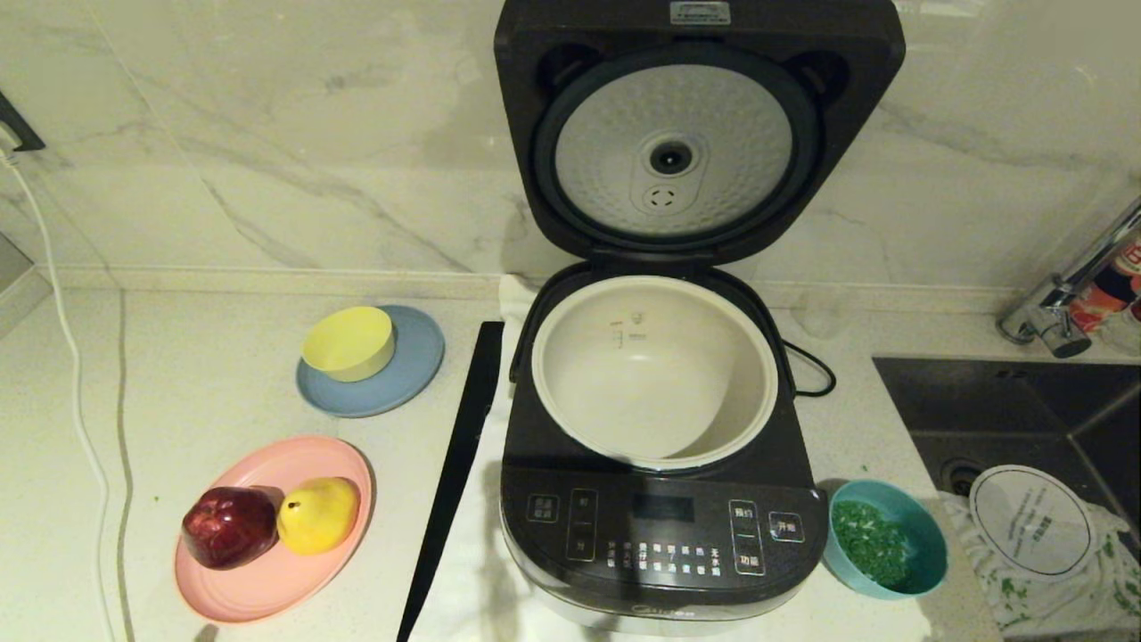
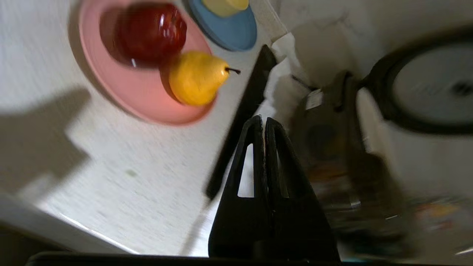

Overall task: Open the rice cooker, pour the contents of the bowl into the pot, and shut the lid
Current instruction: Turn on the tap

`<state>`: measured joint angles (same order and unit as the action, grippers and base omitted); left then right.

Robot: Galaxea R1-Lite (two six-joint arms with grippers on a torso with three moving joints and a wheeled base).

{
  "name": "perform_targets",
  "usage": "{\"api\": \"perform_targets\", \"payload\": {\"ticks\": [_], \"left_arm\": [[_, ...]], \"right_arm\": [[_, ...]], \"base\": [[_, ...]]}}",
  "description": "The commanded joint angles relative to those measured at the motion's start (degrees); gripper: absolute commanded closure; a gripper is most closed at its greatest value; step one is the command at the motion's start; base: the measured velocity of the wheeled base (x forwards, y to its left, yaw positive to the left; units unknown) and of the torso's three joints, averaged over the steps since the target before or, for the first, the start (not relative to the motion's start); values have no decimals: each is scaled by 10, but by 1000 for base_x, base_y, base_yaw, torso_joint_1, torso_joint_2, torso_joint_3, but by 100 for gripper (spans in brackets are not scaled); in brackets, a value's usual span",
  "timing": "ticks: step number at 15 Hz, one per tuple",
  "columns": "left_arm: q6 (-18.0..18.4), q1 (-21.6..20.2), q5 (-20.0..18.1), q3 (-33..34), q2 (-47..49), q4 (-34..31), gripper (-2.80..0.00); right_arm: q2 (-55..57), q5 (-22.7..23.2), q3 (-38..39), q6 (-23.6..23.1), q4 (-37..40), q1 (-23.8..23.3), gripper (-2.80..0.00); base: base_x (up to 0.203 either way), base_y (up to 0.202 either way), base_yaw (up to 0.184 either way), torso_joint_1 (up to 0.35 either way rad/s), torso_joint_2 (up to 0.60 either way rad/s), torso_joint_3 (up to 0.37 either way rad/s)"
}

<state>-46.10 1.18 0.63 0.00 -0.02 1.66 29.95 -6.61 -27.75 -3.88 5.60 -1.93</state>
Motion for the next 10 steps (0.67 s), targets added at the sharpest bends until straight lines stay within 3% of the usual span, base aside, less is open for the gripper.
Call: {"api": "perform_targets", "payload": {"ticks": [1, 3, 6, 7, 10], "left_arm": [[193, 0, 1, 4, -1, 4, 0], [344, 0, -1, 4, -1, 7, 0], [479, 0, -2, 2, -1, -4, 0], [503, 0, -4, 4, -1, -8, 0], [499, 0, -7, 5, -2, -8, 0]], "right_arm": [[3, -1, -3, -3, -1, 0, 0], [7, -1, 1, -4, -2, 0, 0], [13, -1, 2, -4, -2, 0, 0], [19, 0, 1, -4, -4, 0, 0], [33, 0, 0, -4, -5, 0, 0]], "base": [[0, 0, 0, 0, 0, 0], [0, 0, 0, 0, 0, 0], [0, 0, 0, 0, 0, 0], [0, 0, 0, 0, 0, 0], [0, 0, 0, 0, 0, 0]]}}
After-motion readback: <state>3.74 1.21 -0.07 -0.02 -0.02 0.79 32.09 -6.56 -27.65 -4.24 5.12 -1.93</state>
